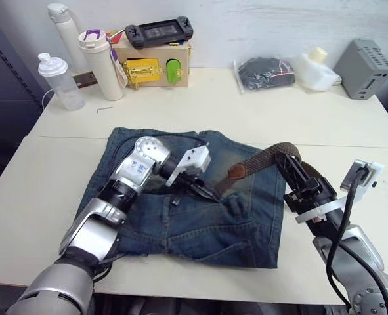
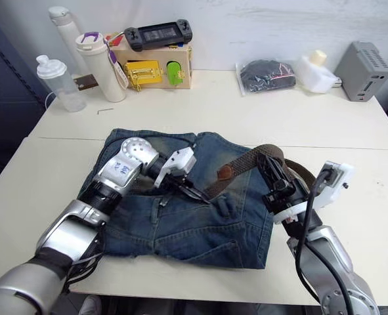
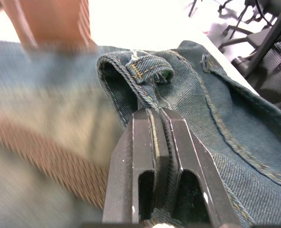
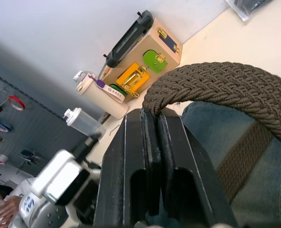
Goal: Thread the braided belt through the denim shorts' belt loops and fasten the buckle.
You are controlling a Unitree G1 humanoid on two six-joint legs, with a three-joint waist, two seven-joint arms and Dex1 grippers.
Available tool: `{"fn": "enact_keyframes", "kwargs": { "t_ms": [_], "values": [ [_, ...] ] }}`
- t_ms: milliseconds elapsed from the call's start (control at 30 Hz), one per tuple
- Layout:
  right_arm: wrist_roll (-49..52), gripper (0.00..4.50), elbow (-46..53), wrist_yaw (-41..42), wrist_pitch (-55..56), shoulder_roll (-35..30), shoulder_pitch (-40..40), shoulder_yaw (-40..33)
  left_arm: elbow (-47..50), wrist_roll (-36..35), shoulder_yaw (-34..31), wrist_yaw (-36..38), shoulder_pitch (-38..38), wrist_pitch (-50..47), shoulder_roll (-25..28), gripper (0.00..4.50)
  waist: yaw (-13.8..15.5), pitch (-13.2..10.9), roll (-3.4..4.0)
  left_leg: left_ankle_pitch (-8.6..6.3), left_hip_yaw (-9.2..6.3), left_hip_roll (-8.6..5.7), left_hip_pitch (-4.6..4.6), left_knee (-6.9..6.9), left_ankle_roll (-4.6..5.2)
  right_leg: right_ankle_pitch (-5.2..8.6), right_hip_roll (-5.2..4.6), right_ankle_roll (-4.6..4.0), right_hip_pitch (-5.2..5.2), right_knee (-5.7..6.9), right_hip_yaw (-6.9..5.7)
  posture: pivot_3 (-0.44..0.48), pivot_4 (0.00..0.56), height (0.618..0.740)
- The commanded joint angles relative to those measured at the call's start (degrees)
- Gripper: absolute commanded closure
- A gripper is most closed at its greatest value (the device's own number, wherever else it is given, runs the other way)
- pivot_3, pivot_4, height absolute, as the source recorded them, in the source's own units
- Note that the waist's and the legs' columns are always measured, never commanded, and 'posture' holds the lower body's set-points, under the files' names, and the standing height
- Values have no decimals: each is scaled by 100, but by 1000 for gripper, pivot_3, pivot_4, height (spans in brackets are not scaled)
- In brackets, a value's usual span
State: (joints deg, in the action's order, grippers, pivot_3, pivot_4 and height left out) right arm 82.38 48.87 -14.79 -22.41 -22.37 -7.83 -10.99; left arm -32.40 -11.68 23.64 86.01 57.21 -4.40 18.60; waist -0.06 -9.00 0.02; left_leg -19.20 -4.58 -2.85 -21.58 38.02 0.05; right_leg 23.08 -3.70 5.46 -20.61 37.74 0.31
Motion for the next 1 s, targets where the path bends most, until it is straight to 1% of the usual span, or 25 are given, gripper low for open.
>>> {"fn": "enact_keyframes", "kwargs": {
  "t_ms": [33, 167, 267, 400, 433, 467, 500, 600, 700, 767, 833, 933, 1000],
  "values": [
    [128, 4500, 165, 54, 180, -66, -131, -244, -1002, 700, 213, -112, 70, 1163, -145, 4440, 0, 0, 0, 0, 3, 0, 0, 0, 0, 0, 3, 0, 0, 0, 1, 0, 150, 740],
    [67, 4500, 189, -5, 207, -64, -288, -258, -1801, 1263, 304, -684, -34, 1818, -422, 4440, -2, -2, -5, -1, 10, 2, 3, -2, 1, 0, 6, 0, -3, 4, 2, 0, 150, 740],
    [31, 4500, 181, -38, 213, -78, -362, -263, -1940, 1250, 156, -820, -111, 1891, -622, 4440, 45, 3, -9, -1, -3, -1, 6, 8, 3, -1, 1, 2, 6, 10, 1, 0, 150, 740],
    [7, 4500, 129, -3, 133, -153, -437, -250, -1795, 982, -146, -850, -80, 1683, -725, 3165, 139, 6, -18, -2, -3, -3, 6, 16, 4, -2, -1, 4, 13, 5, 5, 0, 150, 740],
    [-4, 4500, 93, 19, 114, -172, -456, -255, -1721, 932, -243, -904, -73, 1664, -716, 2609, 145, 6, -18, -2, -3, -5, 6, 17, 5, -2, -2, 4, 12, 5, 5, 0, 150, 740],
    [-27, 4500, 50, 41, 90, -205, -480, -269, -1588, 818, -384, -909, -63, 1538, -685, 2289, 137, 5, -21, -2, -3, -5, 4, 16, 6, -2, -3, 4, 10, 4, 5, 0, 150, 740],
    [-66, 4500, -8, 46, 66, -252, -494, -276, -1382, 667, -536, -838, -68, 1362, -606, 1995, 124, 4, -22, -3, -3, -5, 4, 13, 7, -2, -2, 4, 8, 4, 4, 0, 150, 740],
    [-177, 4500, -216, 28, 6, -387, -475, -315, -203, 29, -1016, -514, -306, 328, -175, 1995, 67, 2, -25, -3, 0, 1, 2, 8, 6, -2, 3, 4, 0, 7, 4, 0, 150, 740],
    [-223, 4500, -367, 38, -31, -454, -447, -358, 1027, -440, -1284, -459, -690, -655, 267, 1995, -30, 5, -20, -2, -2, 9, 4, 3, 4, -1, 8, 3, -2, 10, 4, 0, 150, 740],
    [-238, 4500, -467, 89, -83, -511, -480, -410, 2124, -921, -1605, -586, -1137, -1457, 681, 1995, -42, 6, -14, -1, -7, 12, 5, 0, 4, -1, 11, 2, -2, 11, 3, 0, 150, 740],
    [-185, 4500, -535, 136, -113, -533, -504, -459, 3097, -1296, -1849, -718, -1676, -2030, 1065, 1995, -50, 6, -12, -1, -11, 13, 6, -2, 4, -1, 12, 2, -2, 10, 7, 0, 150, 740],
    [-78, 4500, -579, 237, -194, -562, -540, -468, 4261, -1575, -1951, -994, -2618, -2534, 1485, 1995, -52, 3, -5, -1, -24, 13, 6, -3, 3, -1, 10, 2, 3, 8, 9, 0, 150, 740],
    [30, 4500, -599, 351, -298, -606, -586, -426, 4824, -1705, -2030, -1283, -3252, -2706, 1582, 1995, 1, 1, -2, -1, -26, 12, 7, 0, 2, -1, 9, 2, 11, 0, 12, 0, 150, 740]
  ]
}}
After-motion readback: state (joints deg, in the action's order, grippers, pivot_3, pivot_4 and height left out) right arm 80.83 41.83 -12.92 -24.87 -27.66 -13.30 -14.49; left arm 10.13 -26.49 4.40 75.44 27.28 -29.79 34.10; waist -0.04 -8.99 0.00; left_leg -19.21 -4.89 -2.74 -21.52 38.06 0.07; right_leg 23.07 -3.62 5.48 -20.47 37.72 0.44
